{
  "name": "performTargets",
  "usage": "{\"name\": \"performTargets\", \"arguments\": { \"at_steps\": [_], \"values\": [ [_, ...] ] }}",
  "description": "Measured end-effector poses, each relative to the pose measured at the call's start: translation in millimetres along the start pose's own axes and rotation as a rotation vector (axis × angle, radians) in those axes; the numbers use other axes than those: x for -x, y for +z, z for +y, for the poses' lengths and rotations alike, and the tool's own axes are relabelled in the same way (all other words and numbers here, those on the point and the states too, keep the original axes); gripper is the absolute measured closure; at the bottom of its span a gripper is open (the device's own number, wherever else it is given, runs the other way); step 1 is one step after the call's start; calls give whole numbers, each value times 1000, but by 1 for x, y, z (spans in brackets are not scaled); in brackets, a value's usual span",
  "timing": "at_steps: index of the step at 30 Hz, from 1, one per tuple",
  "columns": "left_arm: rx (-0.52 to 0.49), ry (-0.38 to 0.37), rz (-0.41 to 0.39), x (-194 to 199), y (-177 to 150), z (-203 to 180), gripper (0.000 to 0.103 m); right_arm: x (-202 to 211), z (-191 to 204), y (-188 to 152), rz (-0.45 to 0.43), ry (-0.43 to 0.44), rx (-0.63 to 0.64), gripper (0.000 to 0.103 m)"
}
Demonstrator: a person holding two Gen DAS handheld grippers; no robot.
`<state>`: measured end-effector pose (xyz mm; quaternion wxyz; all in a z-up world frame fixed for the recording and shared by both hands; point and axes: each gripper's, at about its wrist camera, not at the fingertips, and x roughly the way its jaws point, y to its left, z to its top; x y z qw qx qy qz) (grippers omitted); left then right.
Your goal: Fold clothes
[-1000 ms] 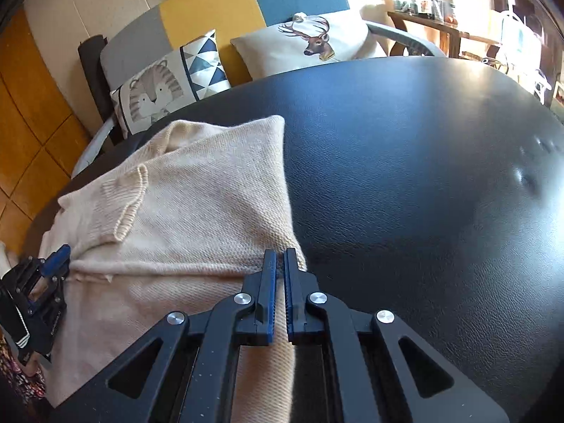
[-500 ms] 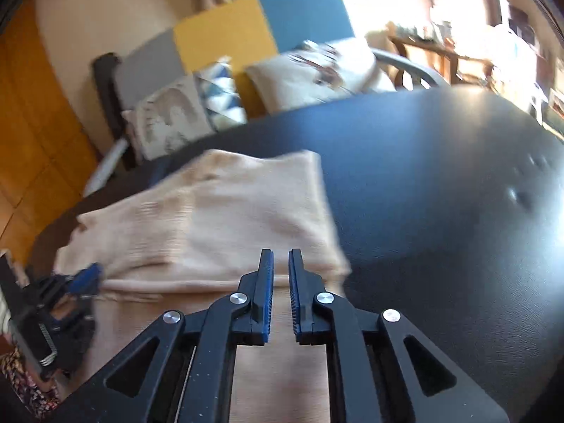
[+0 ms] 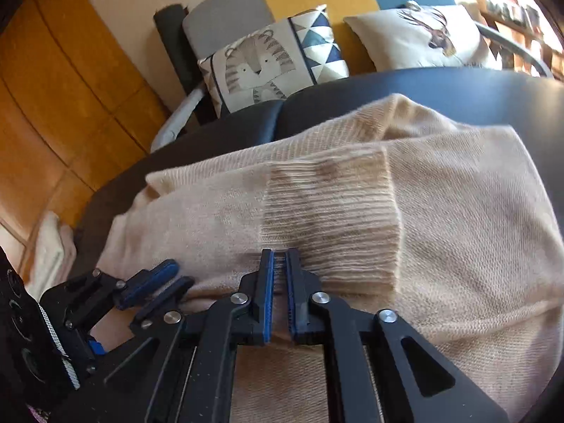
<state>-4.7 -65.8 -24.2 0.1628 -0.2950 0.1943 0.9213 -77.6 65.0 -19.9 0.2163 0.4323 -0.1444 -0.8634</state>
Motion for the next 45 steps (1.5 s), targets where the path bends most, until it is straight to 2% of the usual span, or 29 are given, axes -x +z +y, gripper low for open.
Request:
{"name": "performTargets", "arguments": {
  "at_steps": [3, 7, 10, 13, 15, 17, 20, 23, 28, 30, 33, 37, 39, 42, 45],
  "values": [
    [90, -21, -52, 17, -3, 19, 92, 0, 0, -2, -28, -10, 10, 101],
    [218, 35, -55, 24, -11, 63, 89, 0, 6, -3, -30, -34, 40, 102],
    [300, 35, 18, 12, -19, 99, 88, 0, 6, -2, -35, -45, 45, 102],
    [335, 21, 119, -11, -32, 125, 88, -1, 6, -1, -40, -56, 50, 102],
    [373, 5, 149, -20, -41, 139, 88, -1, 6, -1, -44, -63, 53, 102],
    [448, -31, 155, -25, -49, 157, 85, -1, 7, -1, -47, -72, 58, 102],
    [523, -8, 174, -27, -62, 179, 85, -3, 9, -1, -50, -89, 71, 102],
    [631, -29, 161, -22, -75, 203, 85, -3, 10, -1, -52, -95, 74, 102],
    [741, -40, 145, -14, -95, 226, 87, -4, 9, 0, -53, -84, 68, 103],
    [763, -34, 147, -12, -98, 230, 89, -4, 10, 0, -54, -90, 71, 103],
    [740, -1, 145, -6, -86, 224, 90, -4, 10, 0, -57, -90, 71, 103],
    [668, -75, 64, 1, -58, 201, 90, -4, 10, 0, -61, -89, 69, 103],
    [606, -77, 81, -9, -45, 190, 89, -4, 11, 0, -62, -92, 71, 103],
    [547, -58, 162, -35, -38, 183, 89, -4, 11, 0, -63, -95, 73, 103],
    [584, -37, 183, -42, -48, 198, 87, -4, 12, 0, -64, -97, 75, 103]
  ]
}}
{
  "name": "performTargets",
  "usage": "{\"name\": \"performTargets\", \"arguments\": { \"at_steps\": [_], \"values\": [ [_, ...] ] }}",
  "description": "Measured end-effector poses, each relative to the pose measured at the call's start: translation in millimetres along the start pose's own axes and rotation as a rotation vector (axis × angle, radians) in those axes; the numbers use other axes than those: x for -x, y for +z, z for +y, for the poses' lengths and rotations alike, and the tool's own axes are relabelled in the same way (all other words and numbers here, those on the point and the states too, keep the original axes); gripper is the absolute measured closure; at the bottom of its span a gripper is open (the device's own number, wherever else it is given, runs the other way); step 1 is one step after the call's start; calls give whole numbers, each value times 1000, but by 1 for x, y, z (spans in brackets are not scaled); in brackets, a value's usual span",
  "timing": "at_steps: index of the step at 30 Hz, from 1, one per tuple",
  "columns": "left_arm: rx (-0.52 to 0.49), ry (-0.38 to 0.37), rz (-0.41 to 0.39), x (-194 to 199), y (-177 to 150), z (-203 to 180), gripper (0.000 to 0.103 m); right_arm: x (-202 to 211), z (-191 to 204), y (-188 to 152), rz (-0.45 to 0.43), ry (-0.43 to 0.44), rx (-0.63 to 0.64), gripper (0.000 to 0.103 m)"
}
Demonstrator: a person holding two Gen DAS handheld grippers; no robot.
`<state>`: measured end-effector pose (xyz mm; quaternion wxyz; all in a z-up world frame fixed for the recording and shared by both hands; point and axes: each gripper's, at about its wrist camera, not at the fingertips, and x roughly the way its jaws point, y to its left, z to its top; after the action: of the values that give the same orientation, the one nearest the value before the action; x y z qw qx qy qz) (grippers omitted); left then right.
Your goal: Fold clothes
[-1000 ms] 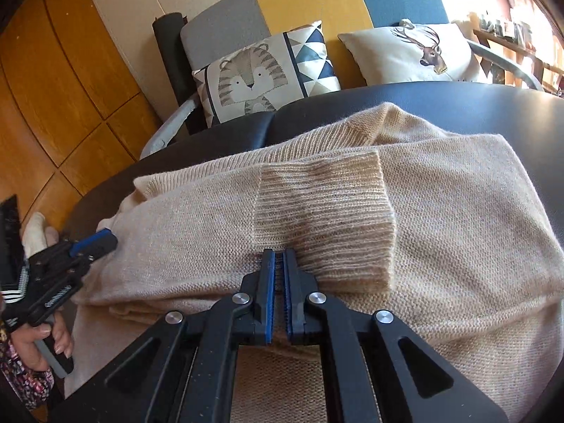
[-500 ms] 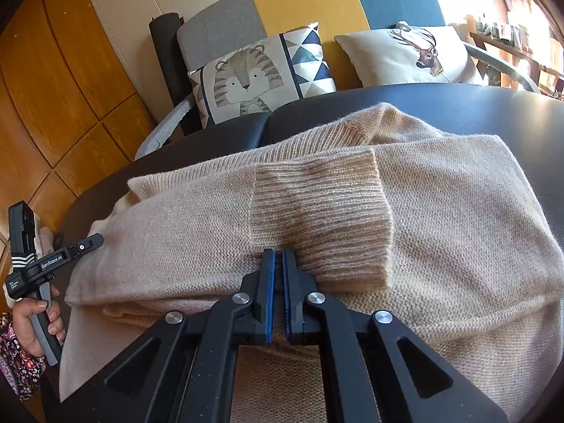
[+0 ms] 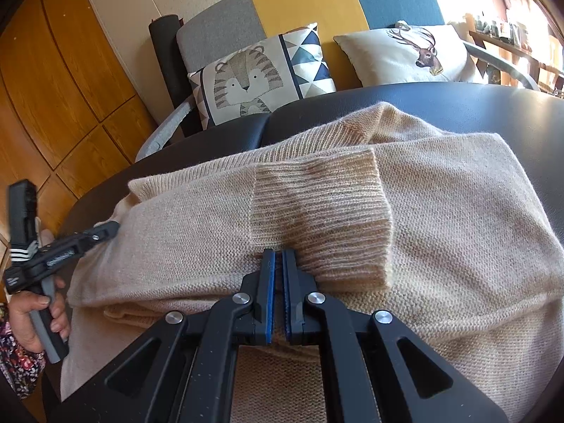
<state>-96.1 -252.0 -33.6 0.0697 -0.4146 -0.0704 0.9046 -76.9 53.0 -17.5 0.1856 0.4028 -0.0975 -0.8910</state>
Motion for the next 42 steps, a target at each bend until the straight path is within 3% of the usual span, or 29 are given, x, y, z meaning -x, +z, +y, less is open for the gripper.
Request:
{"name": "performTargets", "arguments": {
  "at_steps": [7, 13, 16, 19, 21, 26, 30, 33, 36, 38, 42],
  "values": [
    [146, -24, -21, 15, -15, 57, 88, 0, 1, 0, -2, -5, 5, 103],
    [187, -36, -28, 18, -15, 73, 88, -1, 3, -1, -9, -17, 16, 103],
    [227, 7, -83, 32, -15, 73, 88, -2, 3, -1, -13, -18, 15, 103],
    [301, -36, -169, 60, -31, 74, 88, -2, 3, -1, -14, -16, 13, 103],
    [297, -78, -189, 72, -43, 68, 88, -1, 3, -1, -14, -13, 11, 103],
    [227, -39, -63, 62, -67, 58, 87, -1, 2, -2, -15, -7, 5, 103],
    [318, -49, -42, 61, -72, 78, 87, -1, 2, -1, -14, -4, 3, 103],
    [330, -26, -21, 64, -76, 87, 87, -1, 1, -1, -15, -1, 0, 103],
    [370, 17, -46, 78, -80, 88, 88, -1, 1, -2, -15, 2, -2, 103],
    [362, -6, -98, 91, -85, 79, 88, -1, 0, -2, -16, 4, -4, 103],
    [186, -62, -132, 104, -85, 32, 87, -1, 0, -2, -16, 7, -7, 103]
  ]
}}
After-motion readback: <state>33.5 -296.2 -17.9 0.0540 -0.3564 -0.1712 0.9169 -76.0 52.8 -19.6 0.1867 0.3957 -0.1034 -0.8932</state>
